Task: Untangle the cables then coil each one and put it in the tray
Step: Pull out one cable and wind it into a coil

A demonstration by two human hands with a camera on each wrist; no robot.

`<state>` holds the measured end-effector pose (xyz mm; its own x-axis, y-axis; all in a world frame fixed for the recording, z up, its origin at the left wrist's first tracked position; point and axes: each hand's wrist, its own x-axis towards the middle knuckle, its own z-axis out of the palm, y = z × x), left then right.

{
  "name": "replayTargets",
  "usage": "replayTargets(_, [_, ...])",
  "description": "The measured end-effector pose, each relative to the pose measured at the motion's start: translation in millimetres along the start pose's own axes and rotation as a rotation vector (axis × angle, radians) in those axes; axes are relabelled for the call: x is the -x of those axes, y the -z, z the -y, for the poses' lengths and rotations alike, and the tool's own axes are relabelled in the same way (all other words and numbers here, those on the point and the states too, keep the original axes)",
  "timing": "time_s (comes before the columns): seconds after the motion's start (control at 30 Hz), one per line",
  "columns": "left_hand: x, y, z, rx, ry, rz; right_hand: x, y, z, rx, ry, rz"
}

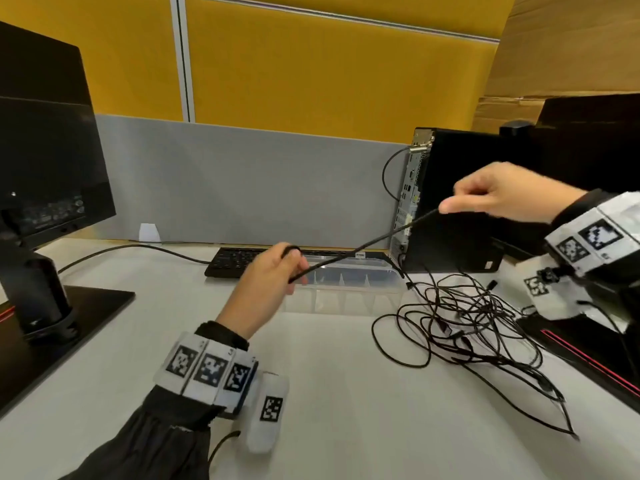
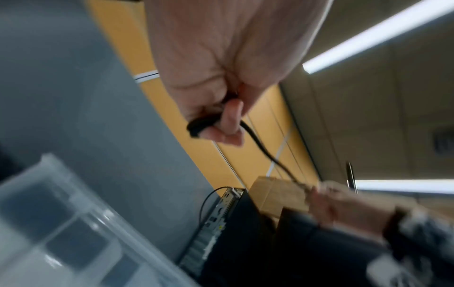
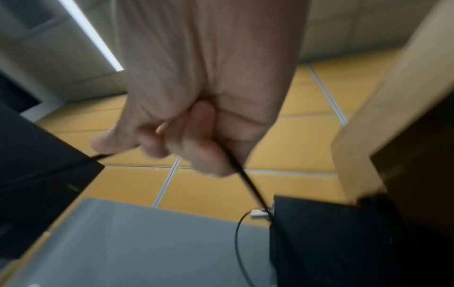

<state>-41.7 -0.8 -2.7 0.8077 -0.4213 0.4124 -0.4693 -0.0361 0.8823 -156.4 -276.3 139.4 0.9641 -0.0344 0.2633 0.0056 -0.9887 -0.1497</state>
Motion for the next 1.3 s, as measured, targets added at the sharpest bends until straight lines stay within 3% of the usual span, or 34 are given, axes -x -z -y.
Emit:
replayTargets(0.1, [0,10,6,-0.142,0.036,0.053,-5,32,-15,-0.074,-0.044,-0.18])
replayTargets(0.23, [-10,26,11,0.079,0.223,-0.112,-8,49,-42,-0.028,-0.172,-0.36])
replayTargets(0.3, [-11,26,10,0.202,0.27,-0.108,-11,45,-55,0.126,-0.326,-0.292])
replayTargets(0.37, [-7,21,9,0.242,0.279,-0.048,-16,30,-64,0.268,-0.463,-0.111])
replayTargets(0.43, [-2,17,7,0.251,0.274,0.01,-22,7,-63,0.388,-0.507,0.006])
replayTargets(0.5, [0,16,5,0.31,0.271,0.03,-28,-15,-43,0.416,-0.42,-0.019])
replayTargets(0.57, [2,16,2,0.406,0.27,0.04,-26,-36,-7,0.237,-0.219,-0.06])
replayTargets(0.7, [7,14,-8,0.545,0.175,0.112,2,-90,75,-0.024,0.159,0.181])
replayTargets(0.77, [10,14,-13,0.583,0.139,0.145,12,-115,94,-0.113,0.2,0.192])
replayTargets(0.83, [13,14,-16,0.623,0.139,0.181,15,-128,100,-0.353,0.186,0.081])
replayTargets(0.9, [16,15,-18,0.664,0.15,0.304,12,-135,97,-0.519,0.151,-0.055])
replayTargets(0.97, [21,13,-18,0.65,0.15,0.53,11,-140,97,-0.538,0.16,-0.182])
replayTargets(1.07, [31,2,-19,0.583,0.111,0.861,8,-144,102,-0.384,0.214,-0.357])
replayTargets(1.1, [34,-3,-23,0.581,0.093,0.898,8,-143,106,-0.298,0.208,-0.395])
replayTargets(1.17, [35,-10,-31,0.633,0.13,0.767,3,-142,108,-0.183,0.17,-0.362])
replayTargets(1.23, [28,-7,-36,0.756,0.221,0.507,1,-144,107,-0.142,0.141,-0.207])
replayTargets(1.3, [20,4,-36,0.913,0.229,0.336,5,-151,105,-0.138,0.17,0.004])
